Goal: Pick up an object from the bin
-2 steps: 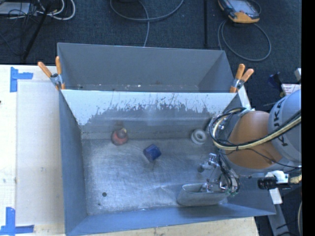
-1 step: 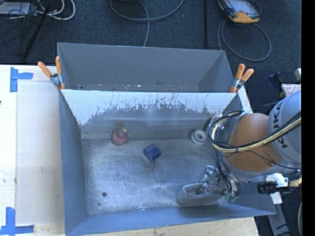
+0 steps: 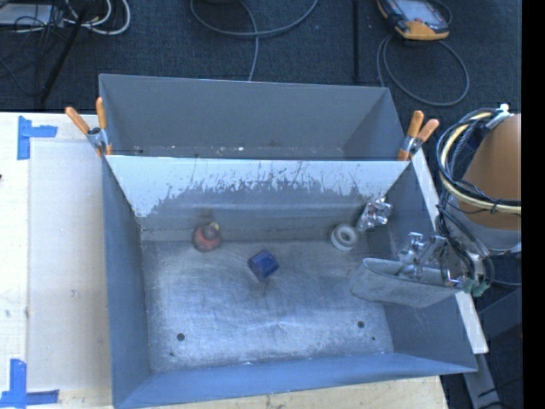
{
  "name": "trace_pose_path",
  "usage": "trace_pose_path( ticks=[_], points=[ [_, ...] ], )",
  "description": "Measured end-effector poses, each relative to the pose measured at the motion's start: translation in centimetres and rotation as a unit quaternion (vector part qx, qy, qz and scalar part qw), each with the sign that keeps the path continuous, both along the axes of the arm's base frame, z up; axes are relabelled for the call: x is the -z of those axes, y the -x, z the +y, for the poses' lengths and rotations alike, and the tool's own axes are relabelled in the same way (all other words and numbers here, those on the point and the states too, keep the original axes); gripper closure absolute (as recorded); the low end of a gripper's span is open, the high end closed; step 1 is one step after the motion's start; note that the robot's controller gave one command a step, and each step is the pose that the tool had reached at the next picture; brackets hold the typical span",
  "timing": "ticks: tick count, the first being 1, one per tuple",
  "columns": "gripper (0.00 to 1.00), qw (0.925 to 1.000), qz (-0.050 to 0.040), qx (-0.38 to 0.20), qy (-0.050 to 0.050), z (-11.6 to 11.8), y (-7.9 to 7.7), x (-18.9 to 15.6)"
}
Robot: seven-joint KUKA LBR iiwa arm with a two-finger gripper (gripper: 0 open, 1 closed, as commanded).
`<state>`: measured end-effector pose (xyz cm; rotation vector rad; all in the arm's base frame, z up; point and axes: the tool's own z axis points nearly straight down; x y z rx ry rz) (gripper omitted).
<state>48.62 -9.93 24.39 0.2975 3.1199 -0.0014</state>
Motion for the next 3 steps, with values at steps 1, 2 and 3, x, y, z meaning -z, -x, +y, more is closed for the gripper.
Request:
trace_pose_path(
  ticks=[1,2,3],
  points=[
    [1.00,0.9969,0.0058,0.078,-0.001,-1.7,0.2,2.7],
    [1.00,0.9934,0.0089,0.115,-0.002,-0.5,0.4,10.3],
    [1.00,0.9733,0.0032,0.230,-0.001,-5.1,-3.5,8.7]
  ],
)
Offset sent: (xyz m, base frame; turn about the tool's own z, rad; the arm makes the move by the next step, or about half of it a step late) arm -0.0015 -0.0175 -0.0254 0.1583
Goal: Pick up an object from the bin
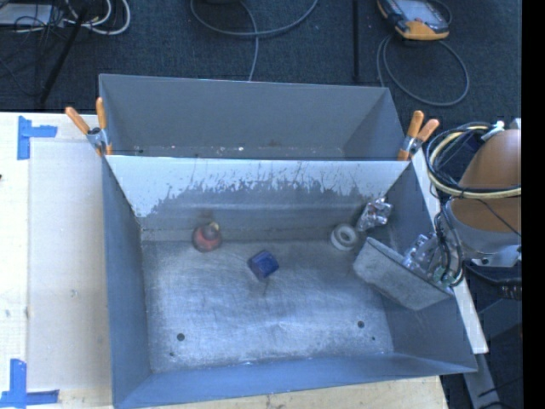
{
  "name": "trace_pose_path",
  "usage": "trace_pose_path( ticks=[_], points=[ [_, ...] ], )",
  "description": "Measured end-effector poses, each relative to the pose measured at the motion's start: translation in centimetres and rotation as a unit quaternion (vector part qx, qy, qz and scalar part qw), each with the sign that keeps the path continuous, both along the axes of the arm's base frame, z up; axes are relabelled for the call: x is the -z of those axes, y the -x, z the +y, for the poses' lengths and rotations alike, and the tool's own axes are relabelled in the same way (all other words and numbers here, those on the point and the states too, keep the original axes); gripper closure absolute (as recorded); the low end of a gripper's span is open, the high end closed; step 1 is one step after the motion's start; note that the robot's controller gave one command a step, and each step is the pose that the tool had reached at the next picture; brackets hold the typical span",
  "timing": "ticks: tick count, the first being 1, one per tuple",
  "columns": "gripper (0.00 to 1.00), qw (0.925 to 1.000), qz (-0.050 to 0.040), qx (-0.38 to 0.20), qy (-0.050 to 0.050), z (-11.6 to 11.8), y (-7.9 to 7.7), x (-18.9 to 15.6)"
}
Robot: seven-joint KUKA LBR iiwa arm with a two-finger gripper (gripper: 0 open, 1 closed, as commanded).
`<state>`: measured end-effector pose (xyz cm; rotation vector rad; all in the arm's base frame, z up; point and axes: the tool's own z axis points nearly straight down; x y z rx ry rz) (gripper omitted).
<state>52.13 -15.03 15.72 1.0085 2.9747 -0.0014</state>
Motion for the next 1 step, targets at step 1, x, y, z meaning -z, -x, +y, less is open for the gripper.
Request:
trace_pose_path(
  ticks=[1],
  points=[
    [1.00,0.9910,-0.0007,0.134,0.000,1.74,1.54,-5.98]
  ],
)
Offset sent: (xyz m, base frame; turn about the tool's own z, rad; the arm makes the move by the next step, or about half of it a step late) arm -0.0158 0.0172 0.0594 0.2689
